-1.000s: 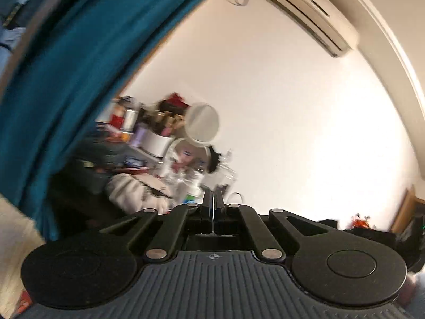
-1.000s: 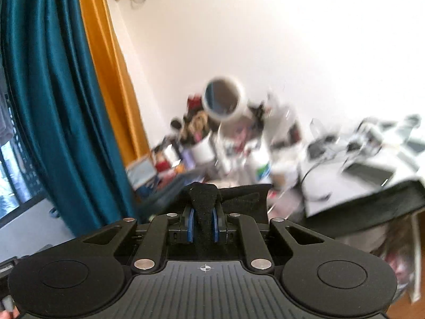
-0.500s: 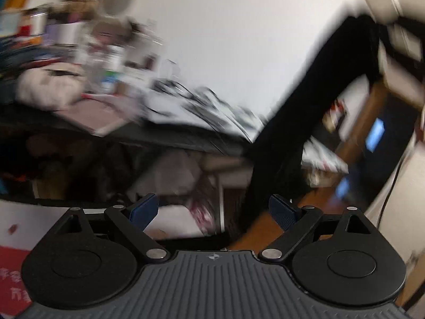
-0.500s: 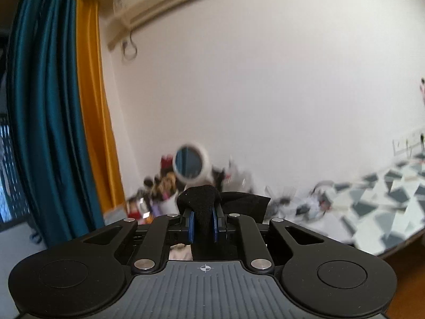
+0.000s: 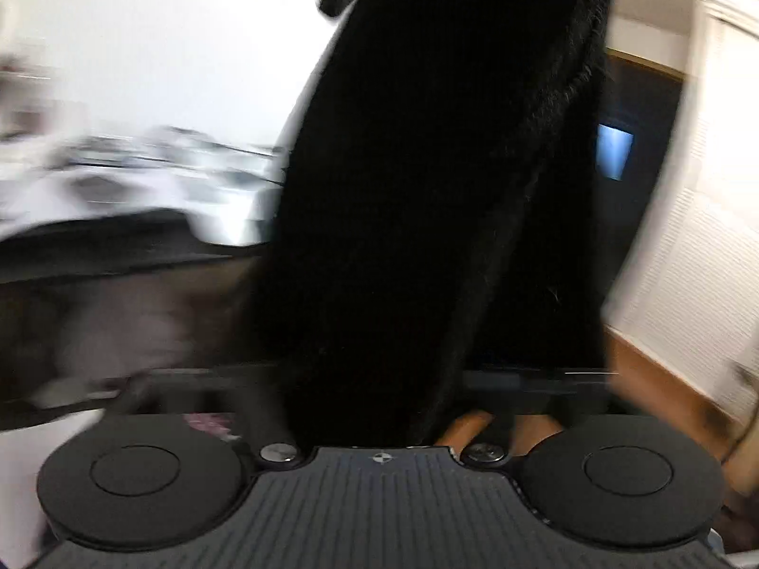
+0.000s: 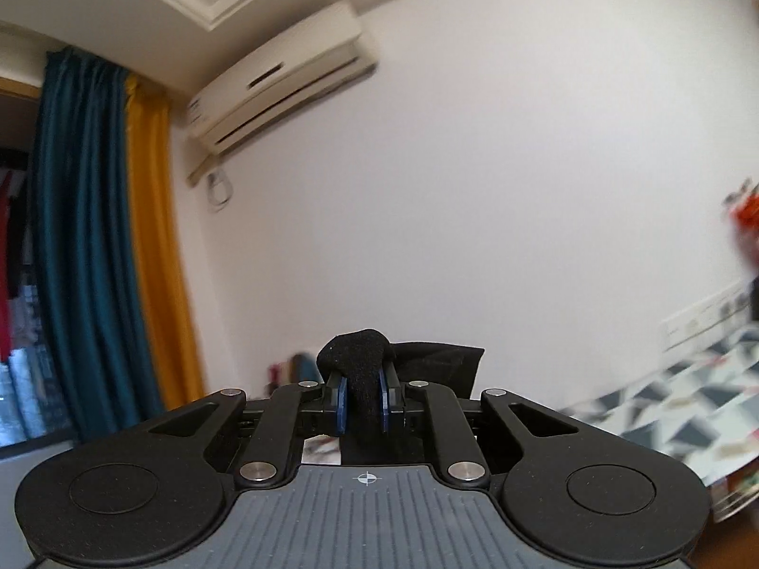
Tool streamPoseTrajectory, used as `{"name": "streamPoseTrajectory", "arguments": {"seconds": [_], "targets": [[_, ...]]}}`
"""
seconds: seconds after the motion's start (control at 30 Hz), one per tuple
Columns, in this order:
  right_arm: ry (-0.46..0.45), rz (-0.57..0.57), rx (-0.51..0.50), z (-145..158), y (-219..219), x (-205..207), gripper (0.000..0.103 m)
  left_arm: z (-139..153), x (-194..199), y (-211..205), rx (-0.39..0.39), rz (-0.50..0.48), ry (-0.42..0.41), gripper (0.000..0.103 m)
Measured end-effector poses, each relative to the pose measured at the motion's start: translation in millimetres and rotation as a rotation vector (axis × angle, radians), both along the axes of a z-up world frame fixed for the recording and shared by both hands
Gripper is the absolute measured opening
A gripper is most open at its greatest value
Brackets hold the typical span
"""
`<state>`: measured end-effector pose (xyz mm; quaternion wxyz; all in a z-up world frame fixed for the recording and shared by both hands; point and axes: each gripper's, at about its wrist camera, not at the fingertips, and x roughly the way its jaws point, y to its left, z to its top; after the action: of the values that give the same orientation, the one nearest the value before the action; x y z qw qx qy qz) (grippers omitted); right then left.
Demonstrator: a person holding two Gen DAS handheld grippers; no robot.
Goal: Fold clothes
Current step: 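Lift the black trousers with both grippers and carry them toward the bed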
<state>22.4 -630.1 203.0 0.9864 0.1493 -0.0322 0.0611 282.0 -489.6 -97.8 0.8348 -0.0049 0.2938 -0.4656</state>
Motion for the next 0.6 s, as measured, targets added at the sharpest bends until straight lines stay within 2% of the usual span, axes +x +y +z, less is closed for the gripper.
{"name": "streamPoseTrajectory", "arguments": {"seconds": [0.07,0.17,0.2,0.27,0.3,0.47,0.5,0.6], "targets": [[0.002,-0.119,-0.027,-2.1,-32.2,-27.3,0.012,9.3,-5.2,-22.8,-0.020,-0.035,-0.029,0.005],[0.002,-0.275,0.055,-13.3,-87.3,-70.4,0.012,28.5,-13.3,-44.7,-0.076,-0.041,-0.116,0.005],[0.008,-0.327,0.077,-17.4,-103.5,-82.2,0.012,35.8,-12.0,-46.4,-0.108,-0.032,-0.125,0.005],[0.049,-0.415,0.100,-28.6,-131.1,-96.8,0.012,55.0,0.5,-45.3,-0.194,-0.026,-0.091,0.005],[0.080,-0.440,0.116,-37.0,-144.0,-97.9,0.012,65.4,7.5,-44.1,-0.247,-0.046,-0.068,0.005],[0.228,-0.530,0.198,-81.1,-204.6,-93.1,0.012,122.0,30.2,-44.2,-0.421,-0.091,-0.190,0.005],[0.236,-0.529,0.206,-87.9,-211.7,-82.1,0.012,130.6,39.9,-47.8,-0.449,-0.101,-0.198,0.005],[0.242,-0.508,0.216,-101.8,-234.1,-36.1,0.012,149.2,79.7,-62.3,-0.512,-0.119,-0.154,0.005]]}}
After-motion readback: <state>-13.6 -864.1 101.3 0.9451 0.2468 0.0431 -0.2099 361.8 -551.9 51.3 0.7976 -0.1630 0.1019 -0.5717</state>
